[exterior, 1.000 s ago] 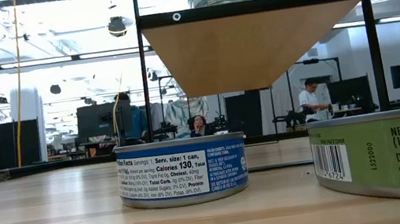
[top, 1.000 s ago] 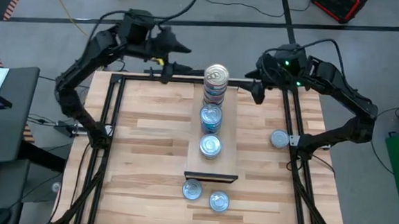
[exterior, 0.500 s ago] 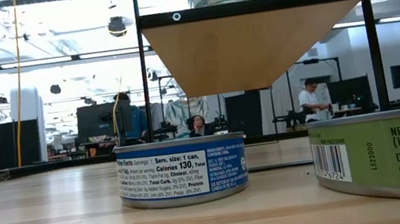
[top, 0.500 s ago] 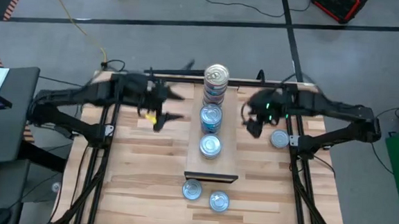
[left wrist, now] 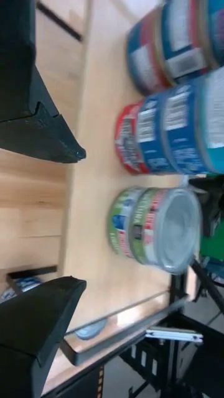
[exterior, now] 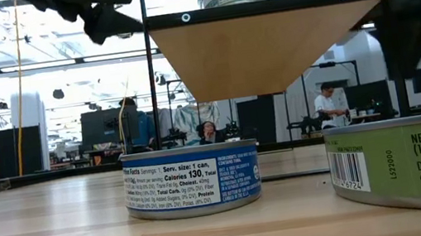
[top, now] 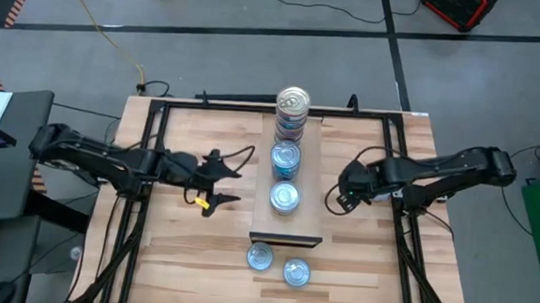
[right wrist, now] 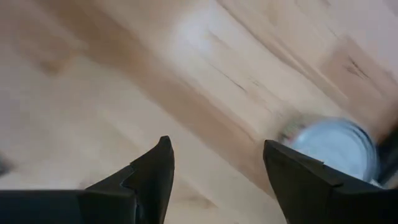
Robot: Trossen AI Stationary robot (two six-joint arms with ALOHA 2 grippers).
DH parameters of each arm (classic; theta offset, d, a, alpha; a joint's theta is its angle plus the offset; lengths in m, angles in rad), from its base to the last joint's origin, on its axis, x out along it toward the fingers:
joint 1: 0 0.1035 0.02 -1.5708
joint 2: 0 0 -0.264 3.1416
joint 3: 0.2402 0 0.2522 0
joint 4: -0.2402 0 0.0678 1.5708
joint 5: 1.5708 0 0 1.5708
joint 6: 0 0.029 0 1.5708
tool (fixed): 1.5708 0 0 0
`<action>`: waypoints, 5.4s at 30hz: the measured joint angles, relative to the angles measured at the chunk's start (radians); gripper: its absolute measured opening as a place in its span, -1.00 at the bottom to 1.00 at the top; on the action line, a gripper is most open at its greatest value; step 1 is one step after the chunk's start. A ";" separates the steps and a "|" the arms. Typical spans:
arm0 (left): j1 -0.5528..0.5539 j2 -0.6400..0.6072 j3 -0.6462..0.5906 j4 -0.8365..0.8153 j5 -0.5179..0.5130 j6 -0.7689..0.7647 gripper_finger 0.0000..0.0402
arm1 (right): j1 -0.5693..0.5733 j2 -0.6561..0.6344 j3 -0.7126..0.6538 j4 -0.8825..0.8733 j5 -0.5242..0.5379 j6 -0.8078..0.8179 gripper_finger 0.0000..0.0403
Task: Stack canned seafood by type on shelf
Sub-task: Stack the green and white tuna can on the shelf on top of the other green and white tuna can
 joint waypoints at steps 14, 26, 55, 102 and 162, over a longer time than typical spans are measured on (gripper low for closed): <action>-0.065 0.000 -0.128 0.188 -0.160 0.018 0.50 | -0.067 0.025 -0.112 -0.124 0.107 0.185 0.33; -0.052 0.001 -0.131 0.163 -0.177 0.038 0.50 | -0.076 0.250 -0.112 -0.045 0.089 0.126 0.20; -0.052 0.001 -0.131 0.126 -0.170 0.007 0.50 | -0.001 0.272 -0.187 -0.012 0.069 0.178 -0.37; -0.052 0.001 -0.132 0.112 -0.166 0.003 0.50 | 0.577 0.393 -0.055 0.308 0.076 -0.030 -0.93; -0.052 0.001 -0.132 0.106 -0.132 -0.013 0.50 | 0.587 0.545 0.081 0.178 0.729 0.595 0.54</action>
